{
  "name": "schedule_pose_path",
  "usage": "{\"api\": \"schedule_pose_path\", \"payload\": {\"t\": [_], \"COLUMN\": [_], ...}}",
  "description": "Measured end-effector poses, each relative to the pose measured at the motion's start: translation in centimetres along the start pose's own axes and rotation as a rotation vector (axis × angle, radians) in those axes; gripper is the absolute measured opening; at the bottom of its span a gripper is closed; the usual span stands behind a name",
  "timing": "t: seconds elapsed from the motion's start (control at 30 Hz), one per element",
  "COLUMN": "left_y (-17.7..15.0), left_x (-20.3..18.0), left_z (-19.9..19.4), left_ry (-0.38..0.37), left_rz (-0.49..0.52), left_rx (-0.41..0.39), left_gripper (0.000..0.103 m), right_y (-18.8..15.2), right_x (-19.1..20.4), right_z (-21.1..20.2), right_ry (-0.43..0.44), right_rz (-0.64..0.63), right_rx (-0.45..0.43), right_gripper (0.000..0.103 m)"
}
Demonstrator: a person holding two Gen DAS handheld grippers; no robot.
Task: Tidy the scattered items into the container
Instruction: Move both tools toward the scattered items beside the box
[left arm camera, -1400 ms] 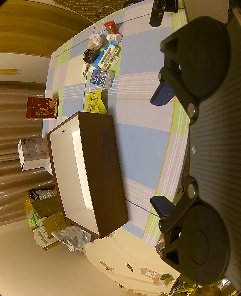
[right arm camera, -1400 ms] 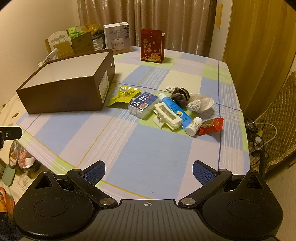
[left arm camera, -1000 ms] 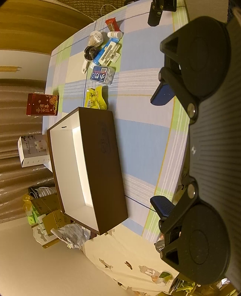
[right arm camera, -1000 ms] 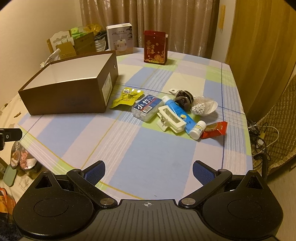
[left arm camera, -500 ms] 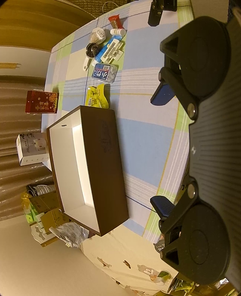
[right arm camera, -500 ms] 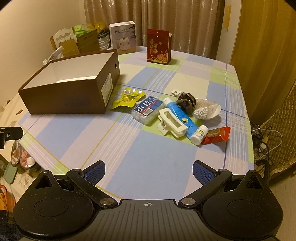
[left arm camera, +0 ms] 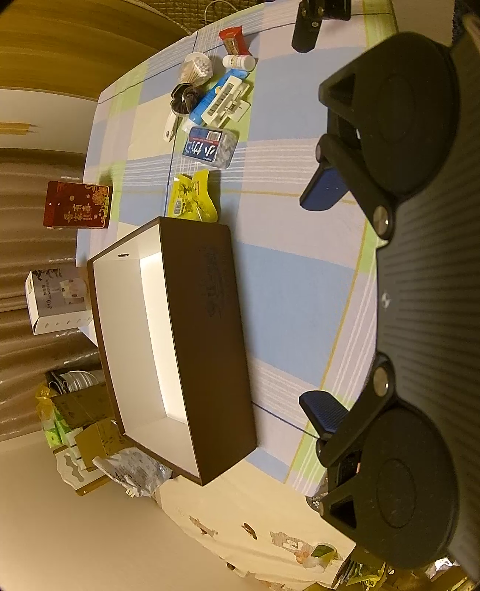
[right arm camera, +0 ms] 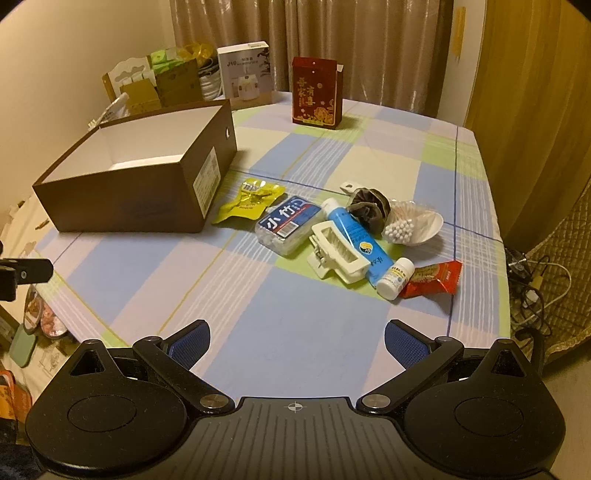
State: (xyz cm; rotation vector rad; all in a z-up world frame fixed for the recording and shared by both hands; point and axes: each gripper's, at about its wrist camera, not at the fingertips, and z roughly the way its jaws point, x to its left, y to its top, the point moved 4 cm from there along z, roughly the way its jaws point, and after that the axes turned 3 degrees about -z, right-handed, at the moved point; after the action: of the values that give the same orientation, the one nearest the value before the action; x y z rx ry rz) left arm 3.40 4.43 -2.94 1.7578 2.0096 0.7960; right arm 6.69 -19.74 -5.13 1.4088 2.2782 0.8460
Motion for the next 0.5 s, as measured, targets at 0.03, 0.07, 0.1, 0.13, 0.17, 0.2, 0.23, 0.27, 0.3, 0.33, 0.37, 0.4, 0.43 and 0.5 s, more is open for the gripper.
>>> {"api": "schedule_pose_path", "payload": {"t": [0.03, 0.07, 0.1, 0.13, 0.17, 0.2, 0.23, 0.27, 0.3, 0.33, 0.37, 0.4, 0.43, 0.5], "left_y": [0.1, 0.1, 0.2, 0.3, 0.5, 0.6, 0.7, 0.9, 1.0, 1.1, 1.2, 1.3, 1.5, 1.9], "left_x": [-0.2, -0.4, -0.6, -0.9, -1.2, -1.5, -1.8, -2.1, -2.5, -2.8, -3.1, -3.5, -3.8, -4.6], "left_z": [0.2, 0.3, 0.5, 0.7, 0.9, 1.2, 1.4, 1.7, 2.1, 2.3, 2.6, 2.9, 3.2, 3.8], "left_ry": [-0.004, -0.008, -0.014, -0.023, -0.033, -0.042, -0.054, -0.067, -0.08, -0.093, -0.105, -0.117, -0.129, -0.146], "left_rz": [0.002, 0.004, 0.008, 0.013, 0.018, 0.02, 0.023, 0.026, 0.03, 0.034, 0.037, 0.041, 0.048, 0.07], "left_rx": [0.001, 0.003, 0.004, 0.003, 0.003, 0.007, 0.01, 0.014, 0.018, 0.021, 0.022, 0.022, 0.022, 0.017], "left_gripper": [0.102, 0.102, 0.102, 0.102, 0.102, 0.102, 0.102, 0.102, 0.102, 0.102, 0.102, 0.102, 0.102, 0.102], "right_y": [0.1, 0.1, 0.1, 0.2, 0.2, 0.2, 0.2, 0.2, 0.2, 0.2, 0.3, 0.3, 0.3, 0.2], "right_x": [-0.3, -0.6, -0.9, -1.4, -1.7, -2.2, -2.7, -3.0, -3.5, -3.9, -4.1, -4.5, -4.8, -5.7], "right_z": [0.1, 0.1, 0.2, 0.3, 0.3, 0.4, 0.3, 0.2, 0.1, 0.1, 0.2, 0.3, 0.4, 0.7], "right_ry": [0.0, -0.007, -0.016, -0.015, -0.005, 0.002, 0.004, 0.007, 0.011, 0.015, 0.018, 0.016, 0.005, -0.014], "right_rz": [0.001, 0.003, 0.009, 0.019, 0.03, 0.043, 0.06, 0.073, 0.083, 0.085, 0.078, 0.068, 0.062, 0.061], "right_rx": [-0.001, -0.003, -0.006, -0.006, -0.006, -0.007, -0.019, -0.04, -0.058, -0.063, -0.063, -0.061, -0.057, -0.056], "right_gripper": [0.103, 0.103, 0.103, 0.103, 0.103, 0.103, 0.103, 0.103, 0.103, 0.103, 0.103, 0.103, 0.103, 0.103]}}
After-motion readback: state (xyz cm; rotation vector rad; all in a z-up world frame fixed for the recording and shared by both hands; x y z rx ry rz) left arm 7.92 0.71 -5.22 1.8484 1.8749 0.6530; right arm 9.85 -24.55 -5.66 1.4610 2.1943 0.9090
